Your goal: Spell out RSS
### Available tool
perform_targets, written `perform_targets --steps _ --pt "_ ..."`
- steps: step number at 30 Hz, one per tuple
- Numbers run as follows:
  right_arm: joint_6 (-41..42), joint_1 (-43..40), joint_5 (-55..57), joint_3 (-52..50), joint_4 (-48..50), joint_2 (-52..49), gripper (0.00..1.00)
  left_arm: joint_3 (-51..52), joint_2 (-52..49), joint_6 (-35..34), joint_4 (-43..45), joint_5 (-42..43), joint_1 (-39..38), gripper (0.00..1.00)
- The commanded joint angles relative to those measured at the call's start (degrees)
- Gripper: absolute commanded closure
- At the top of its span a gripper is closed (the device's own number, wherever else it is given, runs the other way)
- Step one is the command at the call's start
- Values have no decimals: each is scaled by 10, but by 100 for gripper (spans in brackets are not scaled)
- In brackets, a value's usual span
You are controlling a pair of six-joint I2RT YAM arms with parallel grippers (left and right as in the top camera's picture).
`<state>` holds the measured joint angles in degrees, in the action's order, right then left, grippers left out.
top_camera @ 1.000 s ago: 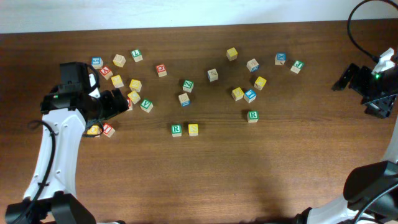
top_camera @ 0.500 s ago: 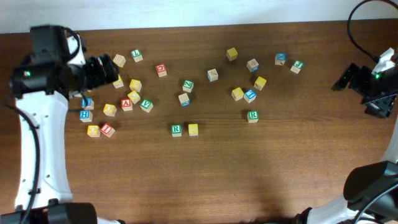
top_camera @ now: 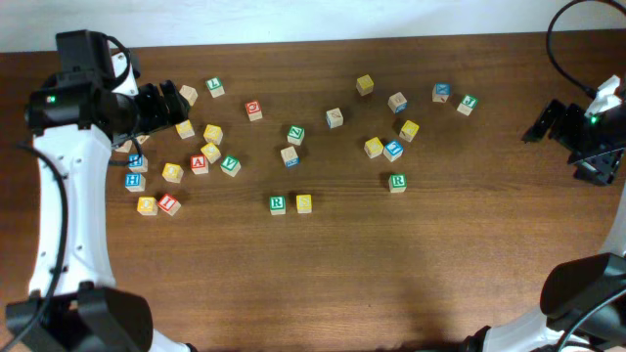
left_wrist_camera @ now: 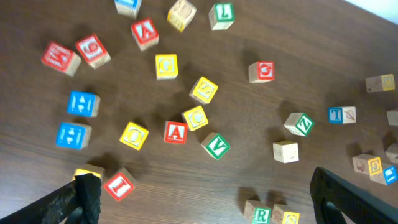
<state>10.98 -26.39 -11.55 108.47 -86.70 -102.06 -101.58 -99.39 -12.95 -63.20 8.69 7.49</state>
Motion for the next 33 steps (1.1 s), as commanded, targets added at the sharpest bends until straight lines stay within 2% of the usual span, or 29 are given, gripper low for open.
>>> perform_targets --steps 1,9,18,25,33 --pt "4 1 -3 -2 0 1 2 -5 -33 -33 6 23 -5 1" --pt "4 1 -3 -2 0 1 2 -5 -95 -9 62 15 -52 1" --pt "4 1 -3 -2 0 1 2 -5 -116 -9 131 14 -55 1" --pt "4 1 -3 -2 0 1 2 -5 -162 35 141 14 -55 1" --pt "4 1 -3 -2 0 1 2 -5 -228 35 167 -25 -59 0"
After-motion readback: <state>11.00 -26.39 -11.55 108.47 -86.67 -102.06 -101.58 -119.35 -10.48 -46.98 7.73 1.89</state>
